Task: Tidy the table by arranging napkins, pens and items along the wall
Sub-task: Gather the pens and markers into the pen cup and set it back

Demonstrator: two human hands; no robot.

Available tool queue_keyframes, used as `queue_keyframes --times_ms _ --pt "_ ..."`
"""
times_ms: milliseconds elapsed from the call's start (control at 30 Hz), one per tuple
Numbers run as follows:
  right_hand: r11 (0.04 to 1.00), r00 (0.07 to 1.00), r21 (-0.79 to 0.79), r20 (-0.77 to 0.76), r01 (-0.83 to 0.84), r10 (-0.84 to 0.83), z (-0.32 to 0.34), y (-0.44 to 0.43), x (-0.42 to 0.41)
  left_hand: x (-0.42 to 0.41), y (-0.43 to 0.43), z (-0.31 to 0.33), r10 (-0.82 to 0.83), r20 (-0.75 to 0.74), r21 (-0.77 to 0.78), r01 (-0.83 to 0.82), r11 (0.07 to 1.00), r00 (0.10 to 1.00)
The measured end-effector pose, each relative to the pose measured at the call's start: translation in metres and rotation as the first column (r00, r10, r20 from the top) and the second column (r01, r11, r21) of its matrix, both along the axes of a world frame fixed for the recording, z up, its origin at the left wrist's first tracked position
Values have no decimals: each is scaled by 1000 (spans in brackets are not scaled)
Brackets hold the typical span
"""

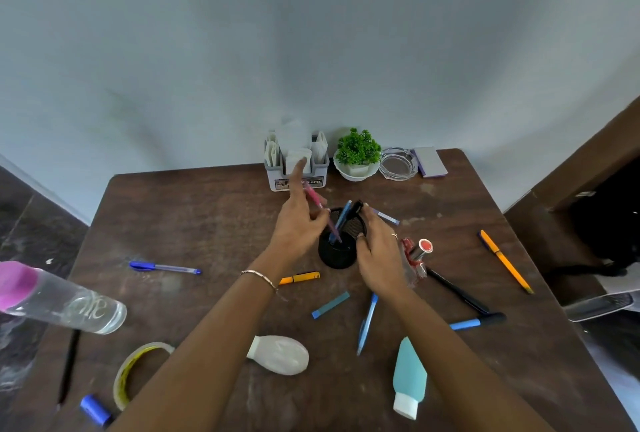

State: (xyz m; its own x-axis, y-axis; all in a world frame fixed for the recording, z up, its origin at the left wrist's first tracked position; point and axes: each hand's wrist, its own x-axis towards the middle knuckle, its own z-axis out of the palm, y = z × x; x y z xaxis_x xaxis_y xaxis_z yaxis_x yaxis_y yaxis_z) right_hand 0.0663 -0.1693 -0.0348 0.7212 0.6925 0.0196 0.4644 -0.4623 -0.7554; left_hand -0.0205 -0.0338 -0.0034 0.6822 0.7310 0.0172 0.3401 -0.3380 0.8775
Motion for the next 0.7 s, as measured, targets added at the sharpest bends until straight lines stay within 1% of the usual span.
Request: queue_keyframes --times_ms 67,167,267,367,533,633,700 --pt "999 999 5 27 -45 45 3 2 2 6 3 -3 -33 -48 60 36 998 998" --pt "993 990 0 77 -116 116 5 5 6 13 5 -7 -76 -89 95 84 992 993" --pt "987 979 -28 128 -155 158 3 8 10 18 5 -11 -66 -114 135 81 988 991" --pt "978 964 -94 171 -187 201 0 13 13 19 10 -16 -71 -129 180 93 979 989" --pt "966 946 -133 211 -222 246 0 18 14 14 15 -27 -129 -180 182 162 970 975" --pt "961 945 -153 202 -230 258 0 17 14 10 15 -30 -156 -210 204 200 958 965" --pt "960 949 -159 183 -229 256 0 17 13 8 15 -31 -159 -203 177 196 964 966"
